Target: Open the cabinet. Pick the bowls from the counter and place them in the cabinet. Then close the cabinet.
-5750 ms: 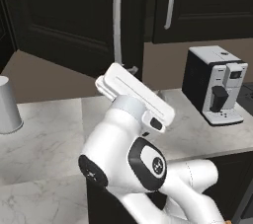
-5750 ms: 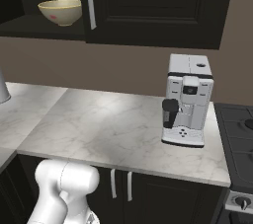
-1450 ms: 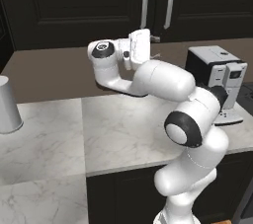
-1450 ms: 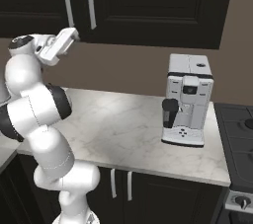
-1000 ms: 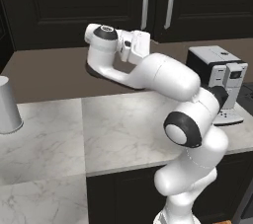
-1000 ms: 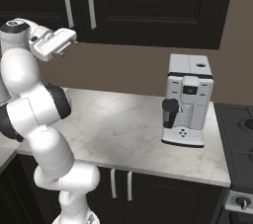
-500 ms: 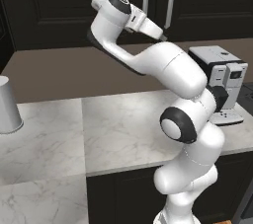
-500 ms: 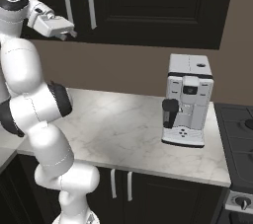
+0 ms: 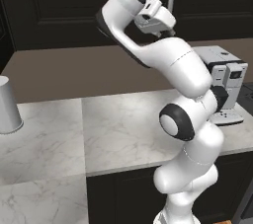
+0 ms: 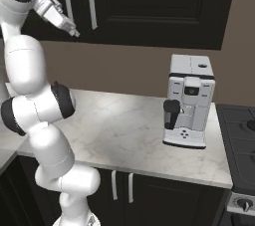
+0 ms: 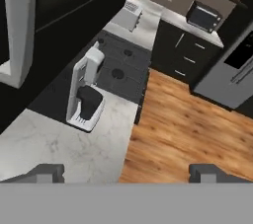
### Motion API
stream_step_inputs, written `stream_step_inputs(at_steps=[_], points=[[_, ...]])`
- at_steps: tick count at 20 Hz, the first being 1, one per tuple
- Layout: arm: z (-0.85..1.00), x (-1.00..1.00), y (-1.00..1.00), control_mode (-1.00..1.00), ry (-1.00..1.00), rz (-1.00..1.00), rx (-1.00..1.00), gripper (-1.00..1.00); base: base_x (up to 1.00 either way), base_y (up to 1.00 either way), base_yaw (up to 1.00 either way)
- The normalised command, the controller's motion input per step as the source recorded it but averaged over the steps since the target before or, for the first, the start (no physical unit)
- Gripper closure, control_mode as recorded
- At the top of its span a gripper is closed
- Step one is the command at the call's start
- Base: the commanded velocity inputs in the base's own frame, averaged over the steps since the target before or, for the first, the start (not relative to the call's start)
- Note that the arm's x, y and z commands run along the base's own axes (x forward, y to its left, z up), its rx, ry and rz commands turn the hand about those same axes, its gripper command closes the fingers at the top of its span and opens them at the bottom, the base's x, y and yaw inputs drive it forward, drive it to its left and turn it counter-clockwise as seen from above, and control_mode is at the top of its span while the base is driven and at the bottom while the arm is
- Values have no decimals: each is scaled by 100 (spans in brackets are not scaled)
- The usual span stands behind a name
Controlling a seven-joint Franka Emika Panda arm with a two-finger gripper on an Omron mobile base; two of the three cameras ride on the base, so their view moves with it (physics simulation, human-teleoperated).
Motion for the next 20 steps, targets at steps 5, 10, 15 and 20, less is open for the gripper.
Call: stream_step_inputs(at_steps=[5, 10, 15, 20], points=[[-41, 66, -82, -100, -66, 64, 10, -100, 0, 0, 0], [-49, 38, -47, -100, -83, 74, 9, -100, 0, 0, 0], [-56, 39, -42, -100, -88, 71, 6, -100, 0, 0, 0], [-55, 34, -44, -100, -95, 70, 5, -100, 0, 0, 0]])
